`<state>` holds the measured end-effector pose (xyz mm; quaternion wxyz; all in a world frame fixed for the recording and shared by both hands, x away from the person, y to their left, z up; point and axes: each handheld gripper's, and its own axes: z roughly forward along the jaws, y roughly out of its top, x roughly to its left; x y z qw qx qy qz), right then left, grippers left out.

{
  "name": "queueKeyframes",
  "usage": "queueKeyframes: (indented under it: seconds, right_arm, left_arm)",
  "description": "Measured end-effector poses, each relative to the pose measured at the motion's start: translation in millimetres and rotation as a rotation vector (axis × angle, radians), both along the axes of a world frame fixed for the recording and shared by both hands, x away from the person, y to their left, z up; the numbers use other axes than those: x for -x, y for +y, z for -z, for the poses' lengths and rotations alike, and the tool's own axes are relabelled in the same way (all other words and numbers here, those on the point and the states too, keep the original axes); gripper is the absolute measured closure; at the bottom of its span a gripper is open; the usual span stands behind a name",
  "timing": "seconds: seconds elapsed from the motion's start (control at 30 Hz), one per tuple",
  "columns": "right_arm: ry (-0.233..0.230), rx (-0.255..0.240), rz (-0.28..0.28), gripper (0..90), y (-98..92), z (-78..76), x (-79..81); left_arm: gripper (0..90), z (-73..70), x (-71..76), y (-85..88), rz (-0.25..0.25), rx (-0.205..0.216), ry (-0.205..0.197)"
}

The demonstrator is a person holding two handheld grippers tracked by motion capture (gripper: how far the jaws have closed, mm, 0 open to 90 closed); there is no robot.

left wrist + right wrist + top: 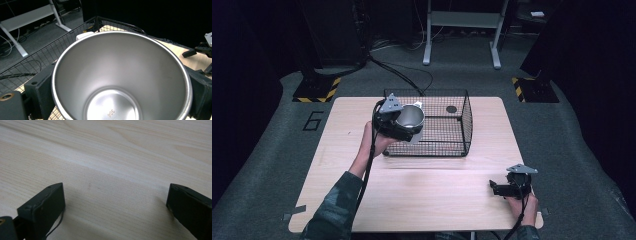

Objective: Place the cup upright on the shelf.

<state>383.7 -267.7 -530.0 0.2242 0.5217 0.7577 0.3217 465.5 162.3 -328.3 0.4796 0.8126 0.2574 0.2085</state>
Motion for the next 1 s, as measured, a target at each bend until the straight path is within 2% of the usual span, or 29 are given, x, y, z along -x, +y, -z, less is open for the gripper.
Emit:
queueKeyframes:
  seconds: [0.77, 1.0]
  right_arm:
    - [0.001, -0.003, 0.001, 1.6, 0.3, 0.0, 0.1]
    - [-0.001, -0.005, 0.001, 1.6, 0.5, 0.0, -0.1]
  left_arm:
    - [6.6, 3.4, -33.5, -19.6, 0.001, -0.015, 0.037]
    - [6.6, 10.7, -44.7, -25.7, -0.005, -0.009, 0.051]
